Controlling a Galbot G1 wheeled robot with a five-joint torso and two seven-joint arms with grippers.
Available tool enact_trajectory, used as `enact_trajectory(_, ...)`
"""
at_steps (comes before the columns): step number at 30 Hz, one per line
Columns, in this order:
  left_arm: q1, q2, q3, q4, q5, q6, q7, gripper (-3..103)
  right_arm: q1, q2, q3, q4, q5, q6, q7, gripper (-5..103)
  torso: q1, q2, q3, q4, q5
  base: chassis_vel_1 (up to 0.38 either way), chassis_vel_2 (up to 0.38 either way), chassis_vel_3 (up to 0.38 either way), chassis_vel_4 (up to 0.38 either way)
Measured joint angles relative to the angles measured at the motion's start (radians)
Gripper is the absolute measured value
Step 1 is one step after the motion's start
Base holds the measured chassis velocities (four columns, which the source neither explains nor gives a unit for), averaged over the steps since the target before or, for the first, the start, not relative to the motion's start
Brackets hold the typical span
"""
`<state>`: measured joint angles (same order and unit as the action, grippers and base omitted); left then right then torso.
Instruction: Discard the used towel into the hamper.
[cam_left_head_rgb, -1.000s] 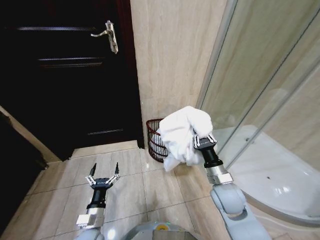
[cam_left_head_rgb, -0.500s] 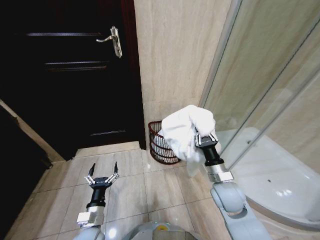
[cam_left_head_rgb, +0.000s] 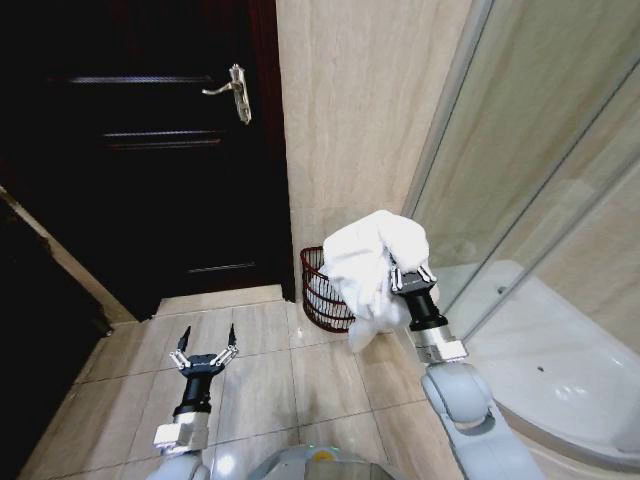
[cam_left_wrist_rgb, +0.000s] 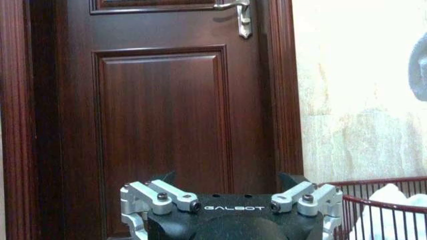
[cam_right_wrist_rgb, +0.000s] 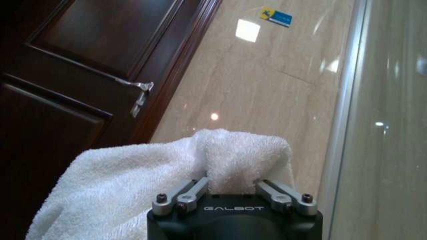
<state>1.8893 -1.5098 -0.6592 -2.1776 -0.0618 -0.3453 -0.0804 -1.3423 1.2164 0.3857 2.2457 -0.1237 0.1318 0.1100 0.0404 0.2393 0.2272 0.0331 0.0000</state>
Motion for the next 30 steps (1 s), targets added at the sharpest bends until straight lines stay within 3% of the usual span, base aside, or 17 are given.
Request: enact_trajectory(30,-0.016,-0.029,0.025,0.014,0.037,0.016,0.004,100,0.045,-0.022,0.01,-0.034,0.033,0.011,-0.019,13,0.039,0.12,0.08,0.0,0.0001,-0.043,0.056,0.059,-0.041)
